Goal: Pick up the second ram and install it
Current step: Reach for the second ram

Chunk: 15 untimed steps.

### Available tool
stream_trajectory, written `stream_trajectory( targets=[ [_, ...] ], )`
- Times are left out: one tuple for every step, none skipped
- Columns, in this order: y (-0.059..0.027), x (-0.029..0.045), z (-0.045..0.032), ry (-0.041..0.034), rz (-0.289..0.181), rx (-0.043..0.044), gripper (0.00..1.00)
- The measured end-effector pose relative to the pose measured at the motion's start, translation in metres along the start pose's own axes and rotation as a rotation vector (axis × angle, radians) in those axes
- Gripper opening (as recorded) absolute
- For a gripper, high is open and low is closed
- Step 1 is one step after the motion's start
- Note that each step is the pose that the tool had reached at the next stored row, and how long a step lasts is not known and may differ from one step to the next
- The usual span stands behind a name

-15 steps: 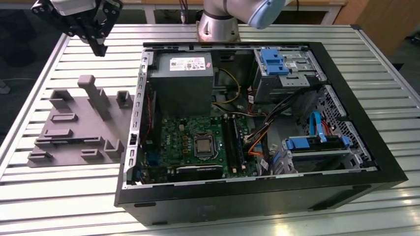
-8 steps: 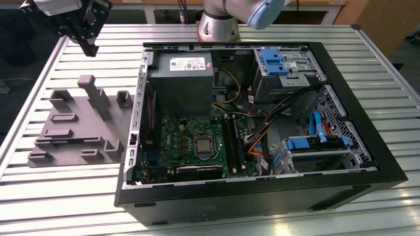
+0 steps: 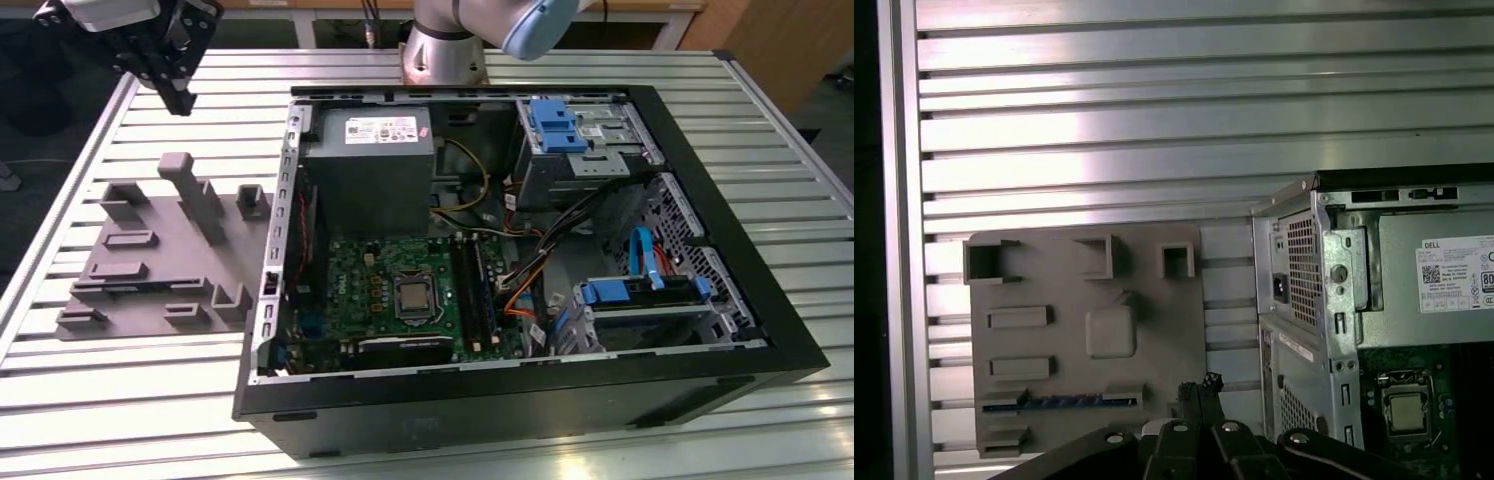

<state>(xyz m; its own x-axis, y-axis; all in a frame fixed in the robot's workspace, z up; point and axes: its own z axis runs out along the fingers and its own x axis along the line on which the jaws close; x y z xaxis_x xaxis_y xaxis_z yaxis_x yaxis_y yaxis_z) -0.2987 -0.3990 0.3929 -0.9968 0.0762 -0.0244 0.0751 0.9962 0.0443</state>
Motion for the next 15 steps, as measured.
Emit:
stream_trajectory(
  targets=[
    [-0.0001, 0.0013, 0.0000, 0.0000, 0.000, 0.0000, 0.11],
    [-0.0002, 0.0035, -0.0001, 0.0000, 0.000, 0.0000, 0.11],
    [-0.0005, 0.0069, -0.0001, -0.0001, 0.000, -0.0001, 0.11],
    [-0.0008, 0.0103, -0.0002, 0.0000, 0.000, 0.0000, 0.11],
    [-0.0010, 0.0138, -0.0003, 0.0000, 0.000, 0.0000, 0.11],
    [-0.0013, 0.0178, -0.0005, 0.0000, 0.000, -0.0001, 0.11],
    [-0.0016, 0.0217, -0.0006, -0.0001, 0.000, -0.0001, 0.11],
    [-0.0019, 0.0255, -0.0007, 0.0001, 0.000, 0.0000, 0.11],
    [-0.0023, 0.0291, -0.0008, 0.0001, 0.000, 0.0000, 0.11],
    [-0.0031, 0.0317, -0.0009, 0.0000, 0.000, 0.0000, 0.11],
    [-0.0042, 0.0334, -0.0009, -0.0001, 0.000, -0.0001, 0.11],
    [-0.0055, 0.0345, -0.0010, 0.0000, 0.000, 0.0000, 0.11],
    [-0.0066, 0.0355, -0.0010, 0.0000, 0.000, -0.0001, 0.11],
    [-0.0077, 0.0362, -0.0011, 0.0001, 0.000, 0.0000, 0.11],
    [-0.0090, 0.0370, -0.0012, 0.0001, 0.000, 0.0000, 0.11]
  ],
)
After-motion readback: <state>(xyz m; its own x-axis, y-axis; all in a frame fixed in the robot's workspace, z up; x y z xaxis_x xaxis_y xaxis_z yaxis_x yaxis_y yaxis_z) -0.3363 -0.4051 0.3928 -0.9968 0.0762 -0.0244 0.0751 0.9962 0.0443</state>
